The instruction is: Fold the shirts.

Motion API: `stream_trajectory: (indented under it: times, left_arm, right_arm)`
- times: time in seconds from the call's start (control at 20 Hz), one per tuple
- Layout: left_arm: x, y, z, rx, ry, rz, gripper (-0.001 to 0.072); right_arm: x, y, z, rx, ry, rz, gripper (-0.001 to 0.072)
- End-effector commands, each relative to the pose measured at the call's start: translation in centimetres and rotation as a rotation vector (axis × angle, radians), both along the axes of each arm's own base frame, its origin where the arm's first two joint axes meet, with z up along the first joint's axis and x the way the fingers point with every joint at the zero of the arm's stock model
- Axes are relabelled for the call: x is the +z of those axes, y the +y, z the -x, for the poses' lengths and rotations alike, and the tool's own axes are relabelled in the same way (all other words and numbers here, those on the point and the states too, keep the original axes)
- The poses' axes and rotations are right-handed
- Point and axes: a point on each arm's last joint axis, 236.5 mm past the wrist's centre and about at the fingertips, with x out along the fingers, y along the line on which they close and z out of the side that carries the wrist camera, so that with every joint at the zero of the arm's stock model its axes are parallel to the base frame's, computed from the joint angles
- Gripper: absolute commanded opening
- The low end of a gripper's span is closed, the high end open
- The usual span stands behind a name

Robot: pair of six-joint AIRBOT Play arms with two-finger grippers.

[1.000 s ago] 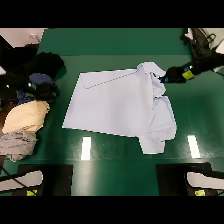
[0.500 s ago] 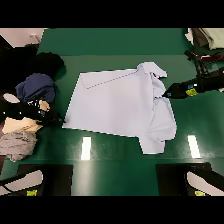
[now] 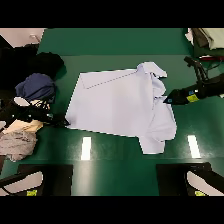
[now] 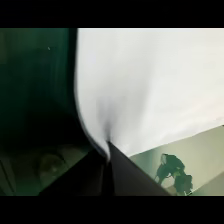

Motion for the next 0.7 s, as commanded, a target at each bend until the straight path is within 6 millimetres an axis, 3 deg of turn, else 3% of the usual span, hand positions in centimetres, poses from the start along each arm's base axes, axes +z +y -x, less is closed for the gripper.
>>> stream_trajectory:
  times: [0.0,0.1,0.2,0.3,0.45,0.65]
  left_arm:
    - [1.1,-0.8,-0.2,-0.051,-0.012,0.004,0.0021]
    - [2.7,-0.4,-1.6,-0.063,-0.069,-0.016,0.0021]
    - [4.6,-0.3,-3.1,-0.061,-0.134,-0.02,0.0021]
    - [5.7,-0.3,-3.9,-0.065,-0.166,-0.021,0.0022]
    - [6.0,-0.4,-3.9,-0.063,-0.163,-0.016,0.0022]
    - [6.1,-0.5,-3.4,-0.075,-0.146,-0.007,0.0021]
  right_arm:
    - [-3.0,-2.5,2.6,-0.088,0.105,-0.01,0.0284]
    - [-5.6,-6.0,4.2,-0.224,0.151,-0.018,0.0311]
    - [-8.4,-9.1,6.3,-0.362,0.223,-0.04,0.0461]
    - [-10.7,-10.5,7.8,-0.431,0.277,-0.068,0.0457]
    - [-13.2,-10.4,8.4,-0.443,0.336,-0.097,0.0449]
    - [-14.3,-8.6,6.7,-0.435,0.344,-0.173,0.0446]
